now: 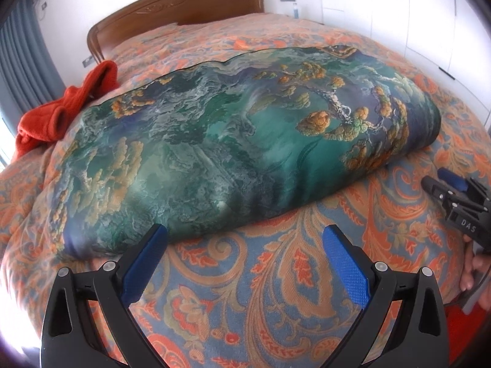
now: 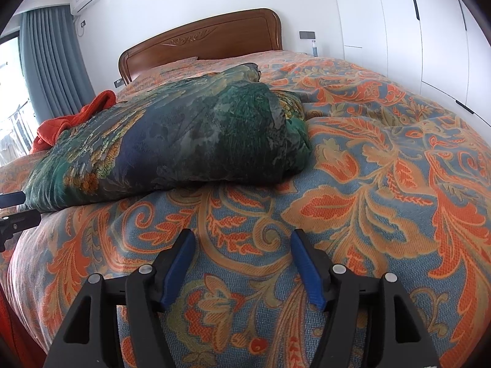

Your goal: Fold large clothes

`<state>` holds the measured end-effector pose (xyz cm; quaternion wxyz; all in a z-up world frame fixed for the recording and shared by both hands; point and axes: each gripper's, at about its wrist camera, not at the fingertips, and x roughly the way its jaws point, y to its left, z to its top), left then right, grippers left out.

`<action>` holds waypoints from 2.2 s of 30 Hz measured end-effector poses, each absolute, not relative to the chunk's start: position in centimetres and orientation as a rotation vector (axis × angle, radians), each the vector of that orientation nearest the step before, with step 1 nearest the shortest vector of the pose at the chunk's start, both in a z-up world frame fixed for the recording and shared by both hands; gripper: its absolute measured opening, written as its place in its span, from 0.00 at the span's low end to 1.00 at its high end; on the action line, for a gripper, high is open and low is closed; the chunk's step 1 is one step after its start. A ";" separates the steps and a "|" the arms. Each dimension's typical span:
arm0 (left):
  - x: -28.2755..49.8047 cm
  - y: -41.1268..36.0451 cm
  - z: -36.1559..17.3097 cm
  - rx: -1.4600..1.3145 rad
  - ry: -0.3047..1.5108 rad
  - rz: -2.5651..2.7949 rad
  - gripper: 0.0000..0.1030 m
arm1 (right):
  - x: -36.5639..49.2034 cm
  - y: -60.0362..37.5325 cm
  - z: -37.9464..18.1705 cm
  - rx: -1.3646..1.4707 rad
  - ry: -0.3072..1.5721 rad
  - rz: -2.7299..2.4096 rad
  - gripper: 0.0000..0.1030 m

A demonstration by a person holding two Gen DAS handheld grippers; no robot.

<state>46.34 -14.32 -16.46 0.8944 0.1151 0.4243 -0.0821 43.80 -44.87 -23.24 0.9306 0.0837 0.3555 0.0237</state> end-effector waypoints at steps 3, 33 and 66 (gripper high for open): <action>46.1 -14.2 -16.3 0.247 0.873 -0.161 0.98 | 43.8 -44.8 -23.4 0.167 0.728 0.046 0.65; 67.3 24.3 -21.8 -0.094 0.957 0.416 0.99 | 45.7 -42.9 -23.6 0.075 0.836 -0.067 0.69; 67.7 25.1 -26.1 -0.127 0.944 0.392 1.00 | 52.0 -37.8 -24.3 0.029 0.983 -0.315 0.76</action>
